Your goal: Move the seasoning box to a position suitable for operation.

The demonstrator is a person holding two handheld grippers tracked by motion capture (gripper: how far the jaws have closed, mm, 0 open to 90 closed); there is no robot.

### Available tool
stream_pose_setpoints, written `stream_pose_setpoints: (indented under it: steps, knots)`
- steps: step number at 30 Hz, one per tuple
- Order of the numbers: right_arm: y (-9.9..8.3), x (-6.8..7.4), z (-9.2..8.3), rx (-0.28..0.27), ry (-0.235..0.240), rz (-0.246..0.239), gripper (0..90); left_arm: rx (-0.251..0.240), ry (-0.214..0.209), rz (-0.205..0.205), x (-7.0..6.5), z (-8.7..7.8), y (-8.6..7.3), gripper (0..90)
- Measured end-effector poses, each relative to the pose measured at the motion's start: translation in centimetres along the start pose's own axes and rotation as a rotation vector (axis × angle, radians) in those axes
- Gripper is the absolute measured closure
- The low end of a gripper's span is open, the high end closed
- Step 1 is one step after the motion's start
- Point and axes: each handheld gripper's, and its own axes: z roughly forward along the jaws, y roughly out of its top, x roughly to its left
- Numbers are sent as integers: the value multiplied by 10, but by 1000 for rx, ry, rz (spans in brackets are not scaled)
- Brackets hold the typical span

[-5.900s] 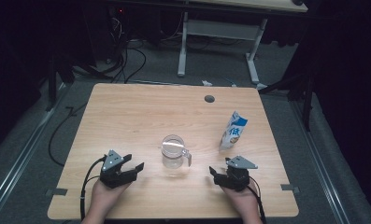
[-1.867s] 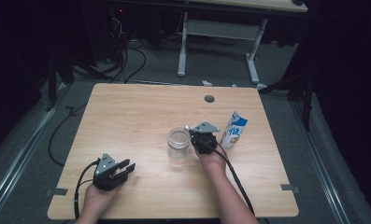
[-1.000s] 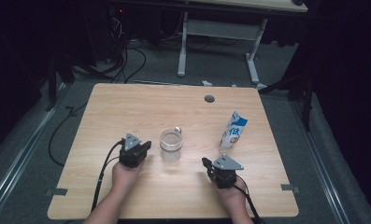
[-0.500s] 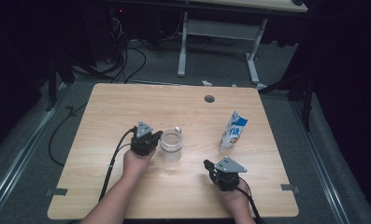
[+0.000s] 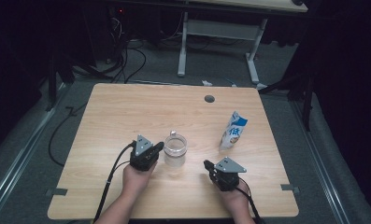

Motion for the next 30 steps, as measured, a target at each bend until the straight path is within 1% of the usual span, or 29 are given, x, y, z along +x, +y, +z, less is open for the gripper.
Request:
stream_pose_setpoints:
  steps: [3, 5, 8, 10, 11, 12, 13, 14, 16, 17, 19, 20, 21, 22, 25, 26, 27, 30]
  knots:
    - [-1, -1, 0, -2, 5, 4, 875, -13, -8, -3, -6, -7, -2, 900]
    - [-1, -1, 0, -1, 6, 4, 875, -18, -22, 8, -14, -13, -4, 900]
    - [0, 0, 0, -3, 4, 5, 875, -20, -29, 15, -17, -15, -4, 900]
    - [0, -1, -1, -4, 4, 4, 875, -16, -12, 20, -14, -13, -4, 900]
    - [0, -1, -1, -4, 5, 3, 875, -6, 7, 8, -6, -6, -3, 900]
    - [0, -1, -1, -4, 5, 3, 875, -6, 7, 8, -6, -6, -3, 900]
    - [0, 0, -1, -2, 5, 2, 875, 5, 25, 7, 2, 3, 0, 900]
    - [0, 0, -1, -2, 5, 2, 875, 5, 25, 7, 2, 3, 0, 900]
    - [-1, 0, 0, 0, 7, 2, 875, 9, 33, 18, 6, 12, 5, 900]
    - [-1, 0, 0, 0, 6, 2, 875, 10, 30, 22, 8, 15, 8, 900]
    - [-2, -2, 0, -1, 2, 9, 875, 2, 20, 22, 8, 17, 11, 900]
    - [-2, -3, 0, -1, 1, 10, 875, 3, 7, 26, 6, 17, 11, 900]
    - [-2, -3, 0, 3, 1, 13, 875, 3, 7, 26, 6, 17, 11, 900]
    - [-2, -3, 0, 0, 2, 12, 875, 3, -3, 31, 2, 15, 8, 900]
    - [-3, -4, 0, 3, 3, 14, 875, -1, -12, 23, -1, 12, 6, 900]
    - [-3, -4, 0, 3, 4, 14, 875, -1, -11, 27, -3, 10, 5, 900]
    - [-3, -3, 1, 3, 3, 17, 875, -5, -6, 34, -6, 7, 4, 900]
    - [-2, -2, 0, 1, 5, 13, 875, -15, -29, 27, -16, -3, -1, 900]
